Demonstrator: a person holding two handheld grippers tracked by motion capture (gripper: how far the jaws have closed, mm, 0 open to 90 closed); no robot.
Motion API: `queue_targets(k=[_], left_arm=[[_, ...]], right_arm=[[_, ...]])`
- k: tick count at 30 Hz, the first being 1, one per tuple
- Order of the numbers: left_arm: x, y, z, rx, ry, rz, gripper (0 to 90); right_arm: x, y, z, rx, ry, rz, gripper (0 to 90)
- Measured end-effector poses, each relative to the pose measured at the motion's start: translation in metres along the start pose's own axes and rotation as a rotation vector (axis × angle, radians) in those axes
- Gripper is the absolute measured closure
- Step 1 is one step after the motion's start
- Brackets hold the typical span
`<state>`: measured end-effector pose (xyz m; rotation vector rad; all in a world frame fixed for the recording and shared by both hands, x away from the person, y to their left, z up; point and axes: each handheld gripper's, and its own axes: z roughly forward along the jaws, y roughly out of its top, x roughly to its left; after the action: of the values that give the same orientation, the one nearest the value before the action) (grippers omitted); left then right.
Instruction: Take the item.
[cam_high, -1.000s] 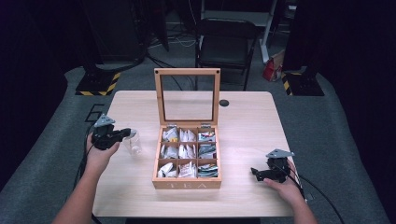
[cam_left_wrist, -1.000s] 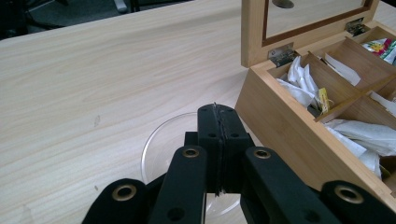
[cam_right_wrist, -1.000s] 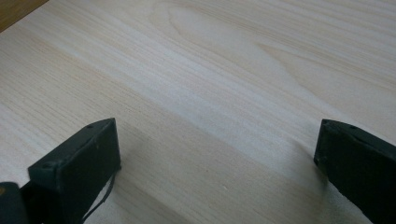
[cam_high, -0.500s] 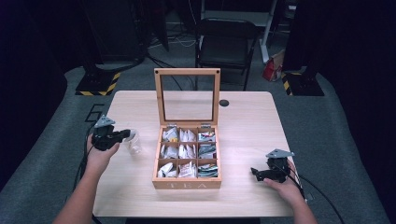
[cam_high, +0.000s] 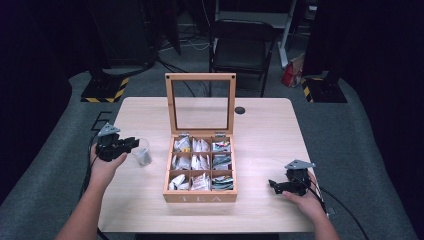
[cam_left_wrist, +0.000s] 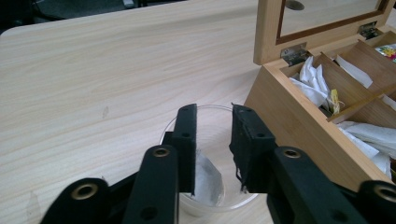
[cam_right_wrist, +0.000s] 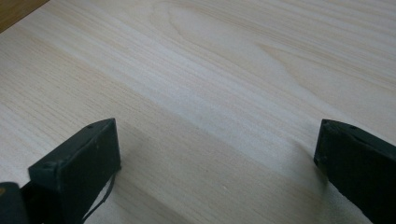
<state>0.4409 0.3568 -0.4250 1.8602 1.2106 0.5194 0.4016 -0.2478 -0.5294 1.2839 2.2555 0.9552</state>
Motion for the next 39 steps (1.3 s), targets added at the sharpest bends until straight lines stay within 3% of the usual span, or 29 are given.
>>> queue_targets(k=[11, 23, 39], left_arm=[[-0.011, 0.012, -0.007, -0.015, -0.016, 0.03, 57.6], [-0.019, 0.024, -0.011, -0.018, -0.04, 0.044, 54.3], [-0.038, 0.022, -0.022, -0.016, -0.096, 0.081, 52.5]], right_arm=[[0.0, 0.0, 0.0, 0.0, -0.001, 0.002, 0.0], [0.0, 0.0, 0.0, -0.001, -0.001, 0.002, 0.0], [0.0, 0.0, 0.0, -0.001, -0.002, 0.002, 0.0]])
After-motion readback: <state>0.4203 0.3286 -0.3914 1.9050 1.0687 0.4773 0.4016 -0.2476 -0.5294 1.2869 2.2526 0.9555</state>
